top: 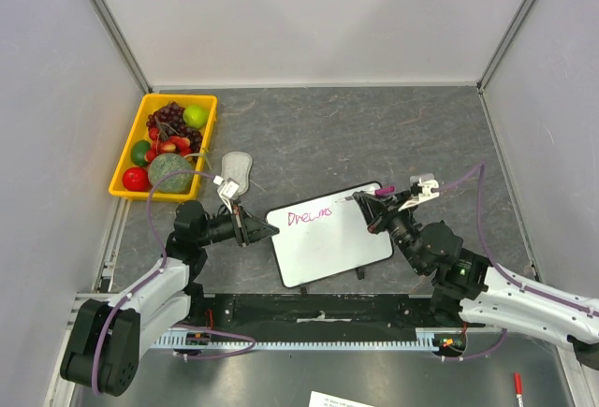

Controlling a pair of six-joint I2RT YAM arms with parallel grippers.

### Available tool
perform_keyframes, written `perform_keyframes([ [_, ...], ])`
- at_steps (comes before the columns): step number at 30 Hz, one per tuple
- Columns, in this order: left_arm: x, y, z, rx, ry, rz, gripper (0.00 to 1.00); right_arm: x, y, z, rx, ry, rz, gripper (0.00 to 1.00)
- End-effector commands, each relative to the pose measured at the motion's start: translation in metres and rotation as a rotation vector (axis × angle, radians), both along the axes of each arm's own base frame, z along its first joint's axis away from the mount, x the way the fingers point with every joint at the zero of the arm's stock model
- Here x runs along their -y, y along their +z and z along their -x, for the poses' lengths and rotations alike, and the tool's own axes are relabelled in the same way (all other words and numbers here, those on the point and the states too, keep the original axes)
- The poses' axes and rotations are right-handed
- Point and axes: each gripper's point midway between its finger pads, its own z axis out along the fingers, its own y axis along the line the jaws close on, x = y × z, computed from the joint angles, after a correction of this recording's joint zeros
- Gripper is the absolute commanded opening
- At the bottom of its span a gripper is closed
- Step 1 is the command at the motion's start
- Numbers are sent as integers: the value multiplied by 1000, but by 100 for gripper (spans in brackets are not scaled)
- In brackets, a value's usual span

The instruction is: Write a sentence on the whiteboard

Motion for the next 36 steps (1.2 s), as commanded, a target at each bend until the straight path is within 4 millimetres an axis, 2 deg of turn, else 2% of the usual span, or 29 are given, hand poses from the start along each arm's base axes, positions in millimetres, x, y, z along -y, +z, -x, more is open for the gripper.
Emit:
perform_keyframes([
  [1, -1, 1, -3, 91, -4, -17, 2, 5, 14, -1, 17, -11, 8, 0],
  [17, -1, 0, -3, 86, -4, -20, 2, -17, 2, -8, -17, 104, 77, 0],
  [24, 0, 0, -2, 83, -7, -19, 2, -14, -1, -13, -28, 122, 104, 0],
  [30, -1, 1, -4, 88, -1, -20, 2, -15, -12, -15, -55, 164, 169, 0],
  [36, 0, 0, -3, 82, -7, -20, 2, -11, -11, -16, -49, 184, 189, 0],
])
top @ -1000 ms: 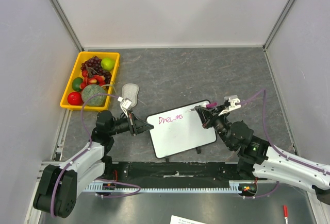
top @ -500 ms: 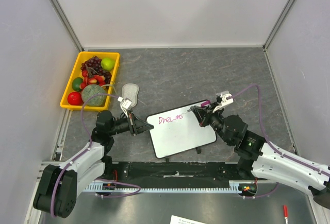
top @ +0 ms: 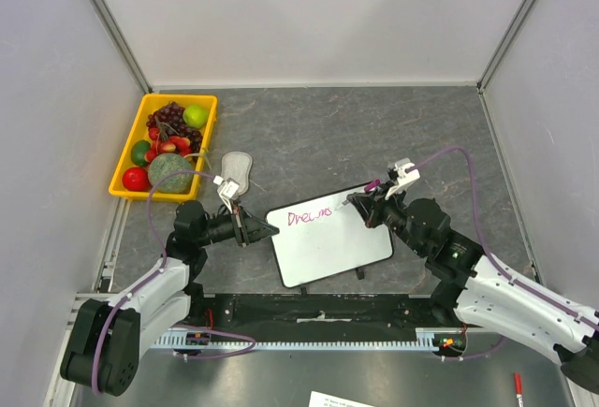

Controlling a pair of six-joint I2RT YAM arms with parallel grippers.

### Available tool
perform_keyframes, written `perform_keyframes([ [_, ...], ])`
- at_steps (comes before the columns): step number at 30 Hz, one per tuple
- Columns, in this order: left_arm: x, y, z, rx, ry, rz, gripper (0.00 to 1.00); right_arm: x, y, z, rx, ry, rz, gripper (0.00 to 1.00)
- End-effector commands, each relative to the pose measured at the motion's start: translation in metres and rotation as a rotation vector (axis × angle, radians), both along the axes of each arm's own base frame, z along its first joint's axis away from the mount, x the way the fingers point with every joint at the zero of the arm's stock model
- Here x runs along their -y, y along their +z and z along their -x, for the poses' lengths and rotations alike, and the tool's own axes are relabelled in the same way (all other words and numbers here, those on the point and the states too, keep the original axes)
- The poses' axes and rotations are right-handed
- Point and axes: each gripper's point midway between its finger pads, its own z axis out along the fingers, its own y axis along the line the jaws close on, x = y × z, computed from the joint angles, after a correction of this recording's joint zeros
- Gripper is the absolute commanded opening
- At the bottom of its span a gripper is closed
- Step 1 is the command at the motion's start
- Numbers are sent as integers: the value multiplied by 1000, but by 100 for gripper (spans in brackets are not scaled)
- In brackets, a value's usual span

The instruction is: Write a sentence on the whiteboard

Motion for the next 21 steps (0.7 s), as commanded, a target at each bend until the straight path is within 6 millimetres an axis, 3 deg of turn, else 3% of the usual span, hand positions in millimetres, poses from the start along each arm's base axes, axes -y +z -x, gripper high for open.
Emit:
perform_keyframes([
  [1, -1, 0, -3, 83, -6, -19, 2, -2, 23, 1, 40, 44, -2, 0],
  [7, 0, 0, -3, 84, -7, -20, 2, 7, 30, -5, 58, 28, 4, 0],
  [21, -1, 0, -4, 83, -4, -20, 2, 17, 23, -8, 23, 56, -4, 0],
])
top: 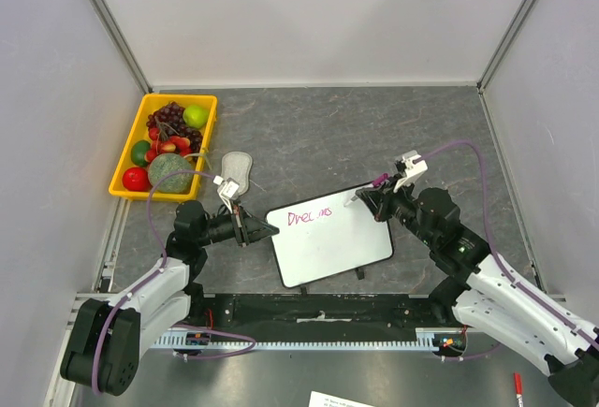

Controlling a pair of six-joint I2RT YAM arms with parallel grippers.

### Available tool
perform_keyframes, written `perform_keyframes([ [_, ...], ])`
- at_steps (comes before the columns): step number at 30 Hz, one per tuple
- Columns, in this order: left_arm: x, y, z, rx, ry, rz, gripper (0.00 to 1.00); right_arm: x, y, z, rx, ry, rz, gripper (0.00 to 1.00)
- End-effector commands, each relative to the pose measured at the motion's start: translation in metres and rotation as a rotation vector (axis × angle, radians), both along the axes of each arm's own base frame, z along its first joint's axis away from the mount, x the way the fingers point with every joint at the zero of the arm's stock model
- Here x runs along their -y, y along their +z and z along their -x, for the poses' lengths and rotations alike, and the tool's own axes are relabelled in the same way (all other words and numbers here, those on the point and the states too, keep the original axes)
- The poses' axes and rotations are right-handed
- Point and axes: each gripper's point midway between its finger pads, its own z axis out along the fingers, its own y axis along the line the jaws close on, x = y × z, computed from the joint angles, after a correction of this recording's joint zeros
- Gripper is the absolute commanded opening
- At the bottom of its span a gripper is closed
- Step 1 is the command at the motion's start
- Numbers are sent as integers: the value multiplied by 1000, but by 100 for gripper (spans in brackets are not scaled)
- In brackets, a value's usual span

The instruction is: Write a sentence on the whiteboard

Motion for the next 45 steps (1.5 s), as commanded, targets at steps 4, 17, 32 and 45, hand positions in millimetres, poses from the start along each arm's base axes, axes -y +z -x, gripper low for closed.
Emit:
perform_keyframes([
  [4, 0, 0, -4, 83, -4, -20, 2, -1, 22, 4, 48, 33, -37, 0],
  [17, 0, 0, -4, 84, -4, -20, 2, -6, 33, 0, 69, 26, -117, 0],
  [32, -1, 0, -4, 83, -2, -21, 2, -17, 13, -2, 41, 58, -128, 0],
  [45, -1, 0, -4, 82, -2, -20, 2, -1, -1, -8, 33, -36, -115, 0],
])
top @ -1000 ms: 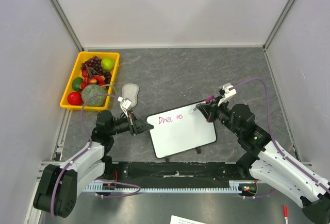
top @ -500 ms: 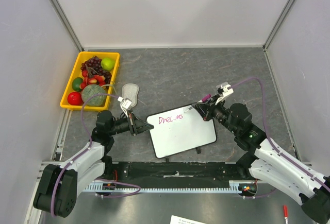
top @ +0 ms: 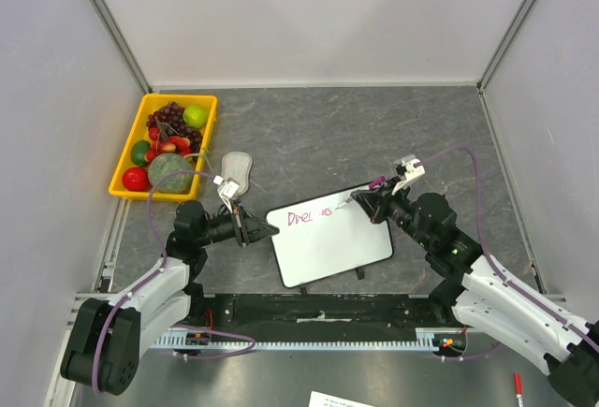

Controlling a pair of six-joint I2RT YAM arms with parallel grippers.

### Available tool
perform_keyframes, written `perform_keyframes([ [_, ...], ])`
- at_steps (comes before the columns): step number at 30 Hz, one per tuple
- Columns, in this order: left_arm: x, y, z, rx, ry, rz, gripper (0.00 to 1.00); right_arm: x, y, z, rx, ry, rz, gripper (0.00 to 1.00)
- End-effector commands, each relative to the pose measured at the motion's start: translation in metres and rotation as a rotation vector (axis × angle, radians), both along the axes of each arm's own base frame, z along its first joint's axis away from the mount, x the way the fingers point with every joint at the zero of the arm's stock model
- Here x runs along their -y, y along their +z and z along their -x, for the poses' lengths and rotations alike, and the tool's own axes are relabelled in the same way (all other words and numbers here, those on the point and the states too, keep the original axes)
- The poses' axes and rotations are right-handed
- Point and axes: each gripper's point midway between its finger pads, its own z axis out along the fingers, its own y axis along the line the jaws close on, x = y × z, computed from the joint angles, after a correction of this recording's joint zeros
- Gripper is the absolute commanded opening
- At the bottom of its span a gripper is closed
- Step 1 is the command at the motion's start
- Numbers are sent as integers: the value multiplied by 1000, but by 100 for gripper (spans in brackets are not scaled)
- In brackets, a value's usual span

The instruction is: Write a sentence on the whiteboard

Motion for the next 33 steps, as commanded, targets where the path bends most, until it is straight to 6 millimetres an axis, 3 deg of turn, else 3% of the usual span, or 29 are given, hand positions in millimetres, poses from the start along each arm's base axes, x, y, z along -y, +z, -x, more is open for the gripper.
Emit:
perform_keyframes([
  [1, -1, 0, -4, 83, -2, -21, 2, 8, 14, -6, 44, -56, -37, 0],
  [10, -1, -1, -4, 79, -2, -22, 2, 8, 30, -3, 68, -45, -61, 0],
  [22, -1, 0, -4, 82, -1, -20, 2, 15, 4, -11, 32, -102, -10, 0],
  [33, -1, 0, -4, 81, -2, -21, 2, 31, 5, -12, 39, -171, 16, 0],
])
